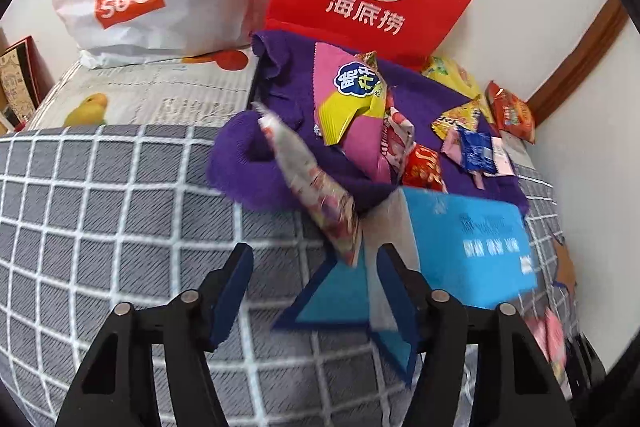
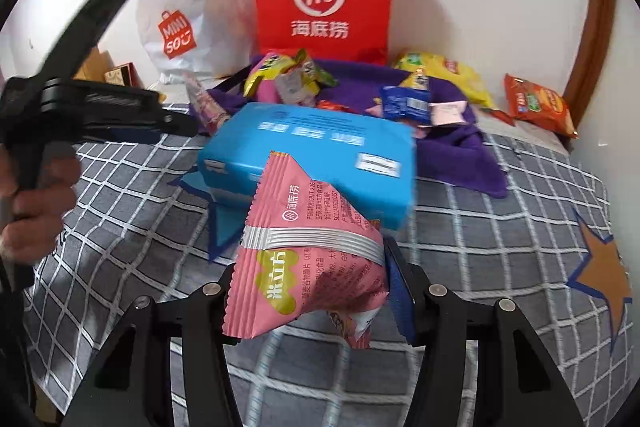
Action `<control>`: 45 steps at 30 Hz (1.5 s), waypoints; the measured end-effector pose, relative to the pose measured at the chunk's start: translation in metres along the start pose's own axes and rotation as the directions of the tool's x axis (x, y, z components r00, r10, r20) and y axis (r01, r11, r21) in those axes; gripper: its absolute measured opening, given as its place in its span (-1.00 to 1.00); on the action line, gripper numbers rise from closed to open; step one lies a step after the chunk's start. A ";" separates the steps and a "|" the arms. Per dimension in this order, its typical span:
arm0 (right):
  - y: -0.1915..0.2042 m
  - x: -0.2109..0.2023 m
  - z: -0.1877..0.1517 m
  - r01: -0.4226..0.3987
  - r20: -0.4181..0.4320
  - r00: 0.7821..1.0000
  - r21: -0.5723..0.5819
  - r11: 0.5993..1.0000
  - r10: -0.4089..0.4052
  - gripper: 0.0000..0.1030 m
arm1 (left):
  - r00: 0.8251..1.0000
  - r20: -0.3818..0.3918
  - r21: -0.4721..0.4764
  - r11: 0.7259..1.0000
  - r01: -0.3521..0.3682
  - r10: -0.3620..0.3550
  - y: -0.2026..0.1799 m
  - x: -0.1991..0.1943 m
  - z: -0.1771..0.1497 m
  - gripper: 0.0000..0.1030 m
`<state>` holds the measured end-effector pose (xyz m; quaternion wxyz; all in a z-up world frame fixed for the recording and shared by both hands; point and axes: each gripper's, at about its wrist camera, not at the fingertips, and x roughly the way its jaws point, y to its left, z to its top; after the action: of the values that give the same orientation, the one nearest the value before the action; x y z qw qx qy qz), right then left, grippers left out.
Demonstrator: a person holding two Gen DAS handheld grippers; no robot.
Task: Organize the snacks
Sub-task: 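Grasp the pink cake packet with the right tool while the left tool grasps a white printed packet, then lift both held packets and carry them over the purple towel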
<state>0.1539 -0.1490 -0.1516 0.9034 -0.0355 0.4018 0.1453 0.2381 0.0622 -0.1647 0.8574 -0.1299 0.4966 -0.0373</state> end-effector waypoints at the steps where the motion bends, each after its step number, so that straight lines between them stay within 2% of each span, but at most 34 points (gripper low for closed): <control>1: -0.005 -0.002 -0.002 0.009 -0.001 1.000 0.009 1.000 -0.009 0.07 | 1.000 -0.011 -0.002 1.000 -0.007 0.007 -0.002 0.006 0.003 0.06; 2: -0.009 -0.002 -0.004 0.024 -0.006 1.000 0.017 1.000 -0.024 0.07 | 1.000 -0.024 -0.004 1.000 -0.013 0.013 -0.004 0.013 0.006 -0.02; 4: -0.015 -0.004 -0.008 0.037 -0.012 0.999 0.013 0.999 -0.037 0.07 | 0.999 -0.030 -0.024 1.000 -0.021 0.020 -0.004 0.022 0.009 -0.06; 7: -0.020 -0.007 -0.014 0.032 -0.014 0.999 -0.008 0.999 -0.032 0.07 | 0.999 -0.036 -0.062 0.998 0.010 -0.013 -0.004 0.030 0.014 -0.16; 11: -0.022 -0.006 -0.020 0.043 -0.015 0.999 -0.036 0.998 -0.043 0.07 | 0.999 -0.039 -0.073 0.997 0.018 -0.021 -0.008 0.037 0.018 -0.51; 14: -0.021 -0.003 -0.023 0.035 -0.028 0.999 -0.037 0.999 -0.036 0.07 | 0.999 -0.026 -0.073 0.996 0.041 -0.043 -0.008 0.034 0.018 -0.63; 19: -0.019 0.001 -0.024 0.032 -0.047 0.998 -0.020 0.999 -0.033 0.07 | 0.999 -0.017 -0.072 0.996 0.049 -0.050 -0.001 0.016 0.009 -0.64; 30: -0.017 -0.025 -0.018 0.036 -0.019 0.999 0.048 0.998 -0.035 0.07 | 0.999 -0.018 -0.021 0.999 0.049 -0.049 0.028 -0.039 -0.041 -0.65; 39: -0.012 -0.035 -0.014 0.058 -0.037 0.998 0.147 0.987 -0.053 0.07 | 0.994 0.033 0.099 0.990 0.104 -0.108 0.009 -0.086 -0.057 -0.64; 45: -0.006 -0.044 -0.007 0.073 -0.031 0.997 0.171 0.982 -0.069 0.07 | 0.988 0.017 0.173 0.974 0.146 -0.152 -0.019 -0.097 -0.064 -0.64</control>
<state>0.1227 -0.1662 -0.1242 0.9027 0.0267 0.4224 0.0773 0.1354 0.0512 -0.1086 0.8676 -0.0932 0.4673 -0.1420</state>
